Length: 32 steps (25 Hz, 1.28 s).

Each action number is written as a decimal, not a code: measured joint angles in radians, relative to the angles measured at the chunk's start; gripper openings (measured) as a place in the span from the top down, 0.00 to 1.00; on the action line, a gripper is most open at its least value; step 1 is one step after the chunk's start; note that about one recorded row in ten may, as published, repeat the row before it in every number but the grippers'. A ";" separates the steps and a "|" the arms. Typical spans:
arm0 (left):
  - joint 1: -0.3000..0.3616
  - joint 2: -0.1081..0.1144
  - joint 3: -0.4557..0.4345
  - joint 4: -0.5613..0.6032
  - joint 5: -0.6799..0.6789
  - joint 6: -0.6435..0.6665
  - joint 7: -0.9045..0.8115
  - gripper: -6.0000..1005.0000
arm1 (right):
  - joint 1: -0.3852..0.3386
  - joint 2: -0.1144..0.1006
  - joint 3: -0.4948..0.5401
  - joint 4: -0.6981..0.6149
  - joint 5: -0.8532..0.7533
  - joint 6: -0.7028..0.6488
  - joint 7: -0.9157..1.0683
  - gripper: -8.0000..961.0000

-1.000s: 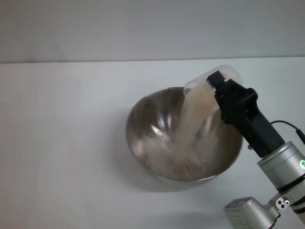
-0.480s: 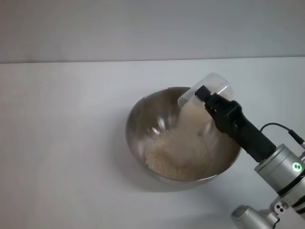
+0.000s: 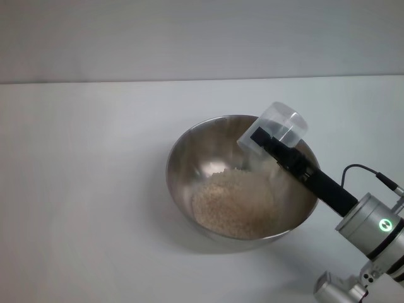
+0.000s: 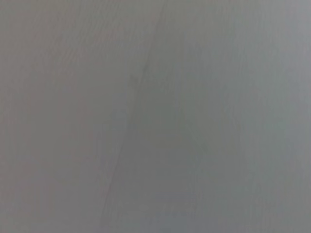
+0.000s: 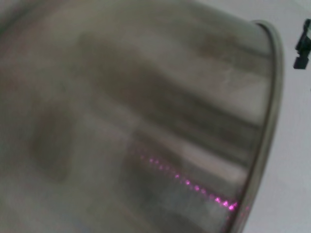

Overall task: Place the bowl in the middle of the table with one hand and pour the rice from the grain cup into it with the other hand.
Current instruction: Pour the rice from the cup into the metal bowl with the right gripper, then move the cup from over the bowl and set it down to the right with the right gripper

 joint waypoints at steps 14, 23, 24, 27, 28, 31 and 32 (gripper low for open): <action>-0.007 0.000 0.000 0.001 0.000 -0.008 -0.002 0.13 | 0.002 -0.001 0.010 0.017 -0.008 -0.024 -0.012 0.98; -0.006 0.000 0.000 0.001 0.000 -0.008 -0.002 0.13 | -0.109 0.001 0.230 0.243 0.026 -0.131 0.401 0.98; -0.007 0.000 0.000 0.001 0.000 -0.008 -0.002 0.13 | -0.130 0.002 0.256 0.272 0.026 -0.145 0.476 0.98; -0.010 0.000 -0.002 0.001 0.000 -0.008 -0.002 0.13 | -0.178 0.002 0.300 0.327 0.030 -0.177 0.701 0.98; -0.010 0.000 -0.002 0.001 0.000 -0.008 -0.002 0.13 | -0.192 0.002 0.311 0.341 0.036 -0.184 0.767 0.98; -0.011 0.000 -0.004 0.001 0.000 -0.008 -0.002 0.13 | -0.221 0.001 0.329 0.379 0.098 -0.190 0.977 0.98; -0.011 0.000 -0.004 0.001 0.000 -0.008 -0.002 0.13 | -0.228 0.000 0.329 0.386 0.124 -0.194 1.046 0.98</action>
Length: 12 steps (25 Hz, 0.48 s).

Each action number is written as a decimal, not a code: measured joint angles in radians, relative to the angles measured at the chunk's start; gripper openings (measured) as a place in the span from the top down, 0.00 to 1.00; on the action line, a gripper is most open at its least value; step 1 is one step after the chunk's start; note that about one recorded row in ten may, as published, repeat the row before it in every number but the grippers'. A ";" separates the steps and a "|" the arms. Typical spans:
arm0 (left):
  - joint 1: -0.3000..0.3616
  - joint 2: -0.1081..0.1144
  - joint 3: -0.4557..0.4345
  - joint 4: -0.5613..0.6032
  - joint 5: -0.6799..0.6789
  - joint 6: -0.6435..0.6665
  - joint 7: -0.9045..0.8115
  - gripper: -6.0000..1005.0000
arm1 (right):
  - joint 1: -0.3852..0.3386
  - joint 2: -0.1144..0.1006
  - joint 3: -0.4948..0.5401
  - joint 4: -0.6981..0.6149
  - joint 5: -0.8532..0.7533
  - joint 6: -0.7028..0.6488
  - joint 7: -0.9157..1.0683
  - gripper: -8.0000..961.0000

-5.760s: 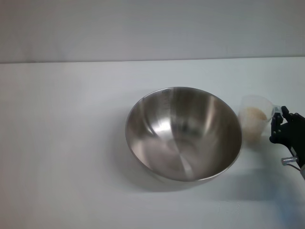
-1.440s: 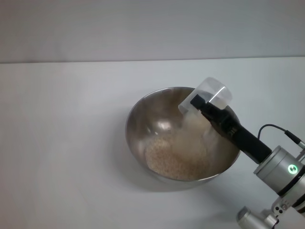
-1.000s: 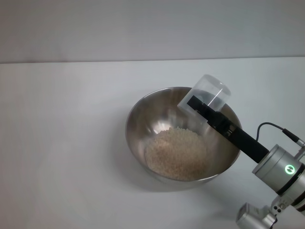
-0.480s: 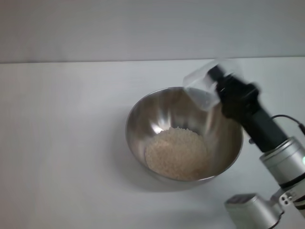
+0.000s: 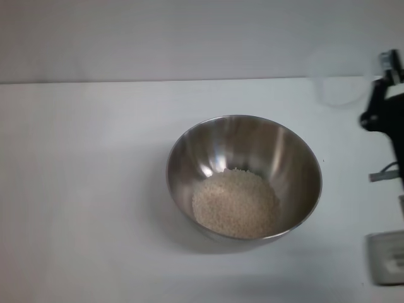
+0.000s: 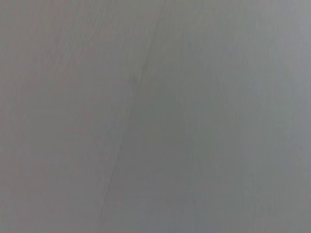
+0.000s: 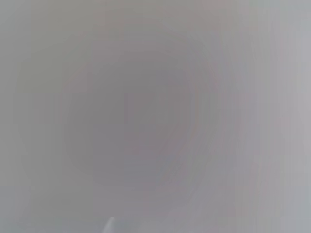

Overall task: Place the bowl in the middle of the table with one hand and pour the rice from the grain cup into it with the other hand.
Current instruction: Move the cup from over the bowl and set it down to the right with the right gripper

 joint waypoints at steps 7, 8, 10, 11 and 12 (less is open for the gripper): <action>0.000 0.000 0.000 0.000 0.000 0.000 0.005 0.13 | -0.033 -0.005 0.003 -0.039 0.124 -0.027 0.480 0.98; 0.001 0.001 0.000 0.000 0.000 0.000 0.006 0.13 | -0.035 -0.005 0.004 -0.058 0.134 -0.033 0.545 0.98; 0.001 0.001 0.003 0.000 0.000 0.000 0.008 0.13 | -0.040 -0.005 0.006 -0.121 0.162 -0.049 0.728 0.98; 0.001 0.001 0.003 0.000 0.000 0.000 0.008 0.13 | -0.040 -0.005 0.006 -0.121 0.162 -0.049 0.728 0.98; 0.001 0.001 0.003 0.001 0.000 0.000 0.008 0.13 | -0.041 -0.005 0.007 -0.138 0.169 -0.051 0.772 0.98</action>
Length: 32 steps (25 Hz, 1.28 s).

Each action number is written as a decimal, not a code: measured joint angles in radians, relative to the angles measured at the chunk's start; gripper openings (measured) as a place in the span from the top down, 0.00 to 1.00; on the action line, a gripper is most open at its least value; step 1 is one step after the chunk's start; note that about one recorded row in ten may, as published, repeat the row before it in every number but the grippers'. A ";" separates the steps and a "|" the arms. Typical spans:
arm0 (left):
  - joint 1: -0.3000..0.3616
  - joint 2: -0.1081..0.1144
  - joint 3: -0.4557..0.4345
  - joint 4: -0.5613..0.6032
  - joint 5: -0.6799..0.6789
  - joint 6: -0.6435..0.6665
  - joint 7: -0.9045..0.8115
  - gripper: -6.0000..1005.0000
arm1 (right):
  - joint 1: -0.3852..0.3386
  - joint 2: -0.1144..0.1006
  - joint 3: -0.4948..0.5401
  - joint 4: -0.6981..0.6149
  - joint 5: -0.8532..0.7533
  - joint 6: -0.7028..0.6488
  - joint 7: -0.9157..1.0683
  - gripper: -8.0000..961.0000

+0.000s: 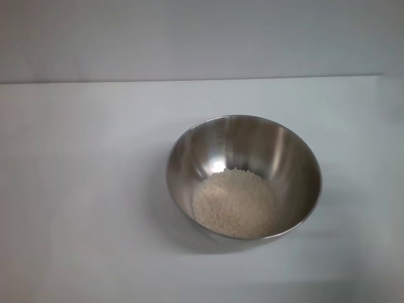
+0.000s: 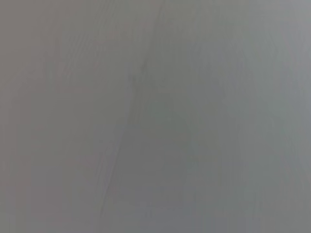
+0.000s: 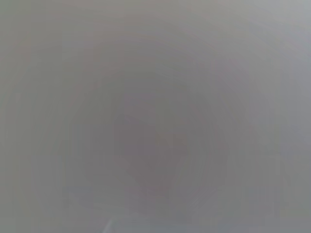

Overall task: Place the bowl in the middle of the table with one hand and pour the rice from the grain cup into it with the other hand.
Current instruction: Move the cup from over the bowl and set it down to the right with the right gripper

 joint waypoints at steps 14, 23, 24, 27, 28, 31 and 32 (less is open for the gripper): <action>0.000 0.002 0.002 0.002 0.000 0.005 -0.006 0.13 | -0.002 0.004 -0.004 -0.099 0.023 0.147 0.103 0.97; 0.010 0.002 0.013 -0.005 0.000 0.012 -0.008 0.13 | 0.034 0.004 -0.004 -0.126 0.023 0.310 0.106 0.97; 0.010 0.002 0.014 -0.005 0.000 0.013 -0.008 0.13 | 0.039 0.004 -0.004 -0.126 0.023 0.326 0.106 0.97; 0.010 0.002 0.016 -0.006 0.000 0.015 -0.008 0.13 | 0.050 0.004 -0.001 -0.128 0.023 0.360 0.107 0.97; 0.010 0.002 0.016 -0.007 0.000 0.015 -0.008 0.13 | 0.054 0.003 0.002 -0.130 0.023 0.374 0.107 0.97; 0.010 0.002 0.016 -0.007 0.000 0.015 -0.009 0.13 | 0.068 0.002 0.008 -0.136 0.023 0.410 0.107 0.97; 0.010 0.002 0.016 -0.008 0.000 0.015 -0.009 0.13 | 0.073 0.002 0.008 -0.139 0.023 0.421 0.107 0.97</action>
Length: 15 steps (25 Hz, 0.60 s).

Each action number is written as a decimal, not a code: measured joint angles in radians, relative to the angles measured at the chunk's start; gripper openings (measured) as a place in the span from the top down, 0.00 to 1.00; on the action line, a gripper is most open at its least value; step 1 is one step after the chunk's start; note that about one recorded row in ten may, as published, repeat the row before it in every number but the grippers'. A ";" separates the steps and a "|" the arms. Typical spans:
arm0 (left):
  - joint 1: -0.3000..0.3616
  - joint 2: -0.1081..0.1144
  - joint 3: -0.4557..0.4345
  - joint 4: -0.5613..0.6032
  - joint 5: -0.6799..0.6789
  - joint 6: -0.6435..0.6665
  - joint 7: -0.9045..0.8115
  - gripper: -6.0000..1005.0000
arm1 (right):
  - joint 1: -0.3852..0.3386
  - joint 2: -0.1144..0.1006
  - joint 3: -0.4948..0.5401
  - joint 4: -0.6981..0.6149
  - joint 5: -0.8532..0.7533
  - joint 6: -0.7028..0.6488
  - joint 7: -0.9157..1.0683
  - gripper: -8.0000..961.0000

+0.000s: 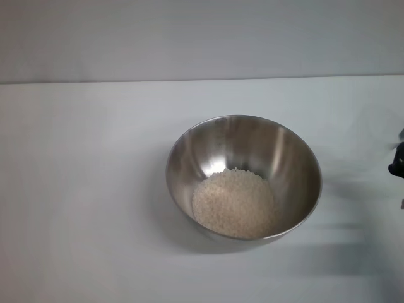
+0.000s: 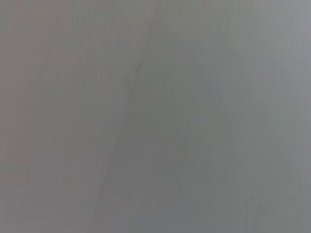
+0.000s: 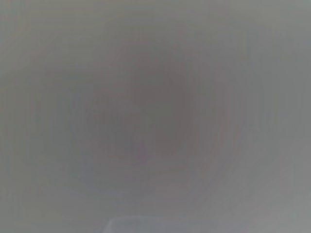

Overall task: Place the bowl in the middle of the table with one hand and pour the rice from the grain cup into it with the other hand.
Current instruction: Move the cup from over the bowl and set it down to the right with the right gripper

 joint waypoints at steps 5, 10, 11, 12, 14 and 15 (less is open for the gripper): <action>-0.001 0.000 0.000 -0.001 0.000 0.000 0.000 0.13 | 0.019 0.001 0.001 -0.014 0.000 0.042 0.000 0.97; -0.004 -0.001 0.000 -0.001 0.000 0.000 0.000 0.13 | 0.040 0.001 0.001 -0.031 0.000 0.081 0.001 0.97; -0.004 -0.001 0.000 -0.001 0.000 0.000 0.000 0.13 | 0.044 0.001 0.001 -0.035 0.000 0.087 0.001 0.97; -0.004 -0.001 0.000 -0.001 0.000 0.000 0.000 0.13 | 0.047 0.001 0.001 -0.038 0.000 0.094 0.001 0.97; -0.004 -0.001 0.000 -0.002 0.000 0.001 0.000 0.13 | 0.054 0.000 0.002 -0.040 0.000 0.107 0.001 0.97; -0.004 -0.002 0.000 -0.002 0.000 0.001 0.000 0.13 | 0.057 -0.001 0.002 -0.041 0.000 0.111 0.001 0.97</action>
